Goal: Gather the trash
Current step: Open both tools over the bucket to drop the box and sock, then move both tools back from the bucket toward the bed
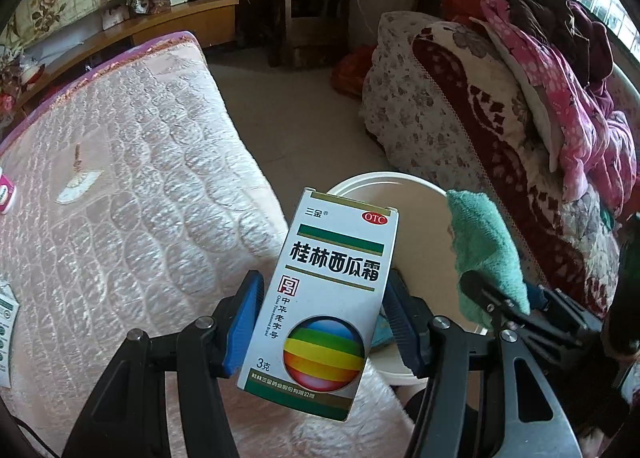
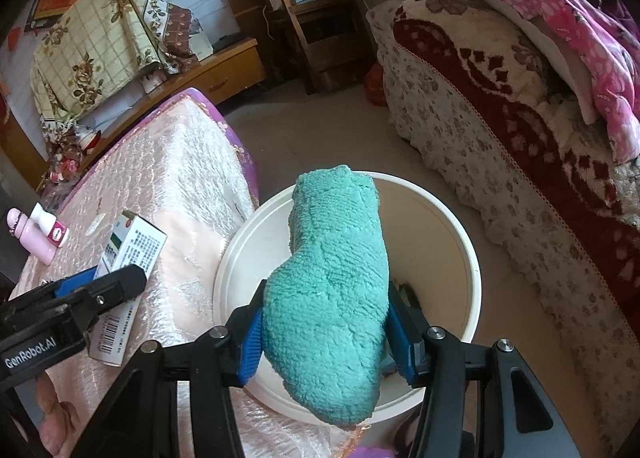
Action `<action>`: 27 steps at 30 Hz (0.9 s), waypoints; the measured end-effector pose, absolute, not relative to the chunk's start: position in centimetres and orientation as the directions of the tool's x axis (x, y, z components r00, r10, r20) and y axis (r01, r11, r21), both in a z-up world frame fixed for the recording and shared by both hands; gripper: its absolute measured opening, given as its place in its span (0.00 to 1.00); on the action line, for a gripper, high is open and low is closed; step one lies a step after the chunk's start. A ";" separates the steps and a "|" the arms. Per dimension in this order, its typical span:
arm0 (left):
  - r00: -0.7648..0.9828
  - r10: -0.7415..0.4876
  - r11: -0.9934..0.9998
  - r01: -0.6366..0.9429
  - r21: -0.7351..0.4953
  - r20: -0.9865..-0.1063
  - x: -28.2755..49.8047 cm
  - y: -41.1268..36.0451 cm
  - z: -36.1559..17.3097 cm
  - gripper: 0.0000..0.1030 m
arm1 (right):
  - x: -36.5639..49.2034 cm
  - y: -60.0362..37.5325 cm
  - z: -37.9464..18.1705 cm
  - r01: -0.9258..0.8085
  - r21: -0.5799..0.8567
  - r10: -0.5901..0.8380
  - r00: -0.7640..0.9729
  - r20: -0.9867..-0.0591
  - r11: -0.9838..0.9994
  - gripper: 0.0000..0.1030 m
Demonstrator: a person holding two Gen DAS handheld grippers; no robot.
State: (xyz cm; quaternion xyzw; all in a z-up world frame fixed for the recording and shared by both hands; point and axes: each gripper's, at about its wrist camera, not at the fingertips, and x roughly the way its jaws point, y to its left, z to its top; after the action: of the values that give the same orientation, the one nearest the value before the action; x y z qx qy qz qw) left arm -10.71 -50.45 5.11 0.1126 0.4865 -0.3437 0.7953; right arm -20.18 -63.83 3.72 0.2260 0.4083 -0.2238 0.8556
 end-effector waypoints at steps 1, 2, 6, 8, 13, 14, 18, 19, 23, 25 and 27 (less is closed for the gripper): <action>0.289 -0.438 0.738 0.656 -0.157 -0.852 -10.7 -50.6 5.1 0.60 | -20.2 -63.7 3.7 0.568 0.202 -0.200 0.565 -0.801 0.797 0.54; 0.288 -0.438 0.738 0.656 -0.158 -0.852 -10.7 -50.8 5.0 0.60 | -20.1 -63.6 3.7 0.569 0.200 -0.200 0.563 -0.802 0.798 0.54; 0.273 -0.445 0.737 0.653 -0.176 -0.853 -10.5 -51.5 4.8 0.60 | -20.0 -63.7 3.6 0.570 0.189 -0.209 0.559 -0.802 0.799 0.54; 0.261 -0.451 0.739 0.645 -0.193 -0.854 -10.3 -51.8 4.6 0.60 | -20.0 -63.7 3.5 0.572 0.189 -0.210 0.558 -0.803 0.798 0.55; 0.231 -0.478 0.736 0.632 -0.243 -0.847 -10.0 -52.1 4.4 0.60 | -20.0 -64.1 3.2 0.590 0.189 -0.216 0.546 -0.809 0.785 0.56; 0.226 -0.481 0.734 0.632 -0.249 -0.847 -9.9 -52.2 4.4 0.60 | -20.0 -64.2 3.0 0.597 0.191 -0.215 0.541 -0.813 0.779 0.57; 0.204 -0.494 0.730 0.625 -0.276 -0.845 -9.7 -52.4 4.2 0.61 | -20.1 -65.0 2.5 0.620 0.213 -0.195 0.523 -0.829 0.755 0.62; 0.200 -0.498 0.730 0.622 -0.284 -0.843 -9.6 -52.3 4.2 0.61 | -20.2 -65.1 2.5 0.622 0.220 -0.193 0.527 -0.828 0.752 0.62; 0.202 -0.500 0.733 0.617 -0.287 -0.842 -9.5 -52.0 4.3 0.62 | -20.3 -65.0 2.9 0.623 0.221 -0.207 0.540 -0.816 0.751 0.67; 0.211 -0.499 0.733 0.621 -0.279 -0.840 -9.5 -51.6 4.6 0.62 | -20.3 -65.1 3.0 0.624 0.223 -0.208 0.541 -0.815 0.749 0.67; 0.227 -0.494 0.736 0.622 -0.265 -0.839 -9.4 -51.2 4.9 0.63 | -20.3 -65.1 2.9 0.623 0.225 -0.203 0.539 -0.818 0.749 0.67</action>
State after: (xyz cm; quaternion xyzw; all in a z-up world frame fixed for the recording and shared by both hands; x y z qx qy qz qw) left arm -9.42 -51.18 4.91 0.0629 0.5085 -0.3576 0.7807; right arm -20.26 -65.08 2.88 0.2548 0.4125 -0.2459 0.8393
